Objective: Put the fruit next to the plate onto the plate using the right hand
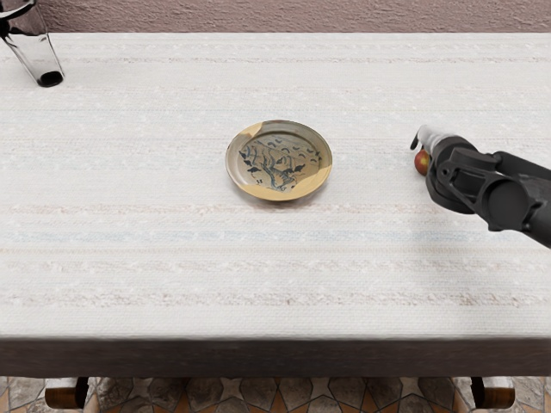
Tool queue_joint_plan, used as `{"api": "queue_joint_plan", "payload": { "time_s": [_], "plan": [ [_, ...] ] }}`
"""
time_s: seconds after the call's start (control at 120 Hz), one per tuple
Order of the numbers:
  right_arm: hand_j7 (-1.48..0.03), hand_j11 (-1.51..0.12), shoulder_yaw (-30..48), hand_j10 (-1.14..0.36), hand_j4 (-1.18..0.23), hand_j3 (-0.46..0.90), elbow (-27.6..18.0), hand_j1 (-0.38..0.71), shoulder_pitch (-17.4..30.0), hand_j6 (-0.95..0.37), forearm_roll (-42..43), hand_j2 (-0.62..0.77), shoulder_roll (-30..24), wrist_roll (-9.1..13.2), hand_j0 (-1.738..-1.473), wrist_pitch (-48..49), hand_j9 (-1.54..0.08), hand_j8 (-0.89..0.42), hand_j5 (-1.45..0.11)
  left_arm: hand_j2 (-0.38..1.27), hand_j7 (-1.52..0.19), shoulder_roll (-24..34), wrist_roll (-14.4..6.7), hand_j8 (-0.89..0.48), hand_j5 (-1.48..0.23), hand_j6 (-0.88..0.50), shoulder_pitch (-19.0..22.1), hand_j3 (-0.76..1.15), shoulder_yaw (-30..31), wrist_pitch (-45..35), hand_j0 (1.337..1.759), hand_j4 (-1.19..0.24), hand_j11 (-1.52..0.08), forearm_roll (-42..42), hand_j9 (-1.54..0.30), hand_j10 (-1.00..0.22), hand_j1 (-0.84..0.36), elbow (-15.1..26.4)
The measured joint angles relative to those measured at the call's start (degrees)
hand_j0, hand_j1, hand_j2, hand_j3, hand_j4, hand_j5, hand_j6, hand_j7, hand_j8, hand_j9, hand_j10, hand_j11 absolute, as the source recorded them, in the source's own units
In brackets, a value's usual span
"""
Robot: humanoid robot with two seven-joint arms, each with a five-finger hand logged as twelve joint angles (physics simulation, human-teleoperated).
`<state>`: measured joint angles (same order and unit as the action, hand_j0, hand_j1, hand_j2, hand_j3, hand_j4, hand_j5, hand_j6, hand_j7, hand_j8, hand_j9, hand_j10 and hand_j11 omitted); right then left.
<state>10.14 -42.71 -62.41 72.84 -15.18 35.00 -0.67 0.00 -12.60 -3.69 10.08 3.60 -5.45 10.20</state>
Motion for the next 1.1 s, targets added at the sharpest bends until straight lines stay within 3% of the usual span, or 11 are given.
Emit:
{"api": "queue_joint_plan", "payload": {
  "time_s": [0.583, 0.867, 1.1],
  "plan": [
    [-0.6, -0.6, 0.1, -0.47, -0.48, 0.0, 0.0, 0.2, 0.3, -0.45, 0.0, -0.08, 0.1, 0.0, -1.657, -0.2, -0.6, -0.43, -0.59, 0.0, 0.0, 0.0, 0.0, 0.0, 0.0, 0.0, 0.0, 0.0, 0.0, 0.0, 1.658, 0.0, 0.0, 0.0, 0.0, 0.0, 0.35, 0.0],
    [-0.8, -0.8, 0.1, -0.62, -0.62, 0.0, 0.0, 0.27, 0.3, -0.45, -0.2, 0.01, 0.1, 0.0, -1.651, 0.2, -0.8, -0.41, -0.79, 0.0, 0.0, 0.0, 0.0, 0.0, 0.0, 0.0, 0.0, 0.0, 0.0, 0.0, 1.658, 0.0, 0.0, 0.0, 0.0, 0.0, 0.35, 0.0],
    [-0.95, -0.97, 0.1, -0.6, -0.72, 0.01, 0.0, 0.26, 0.3, -0.45, -0.4, 0.03, 0.1, 0.1, -1.65, 0.3, -0.97, -0.38, -0.97, 0.0, 0.0, 0.0, 0.0, 0.0, 0.0, 0.0, 0.0, 0.0, 0.0, 0.0, 1.658, 0.0, 0.0, 0.0, 0.0, 0.0, 0.35, 0.0]
  ]
}}
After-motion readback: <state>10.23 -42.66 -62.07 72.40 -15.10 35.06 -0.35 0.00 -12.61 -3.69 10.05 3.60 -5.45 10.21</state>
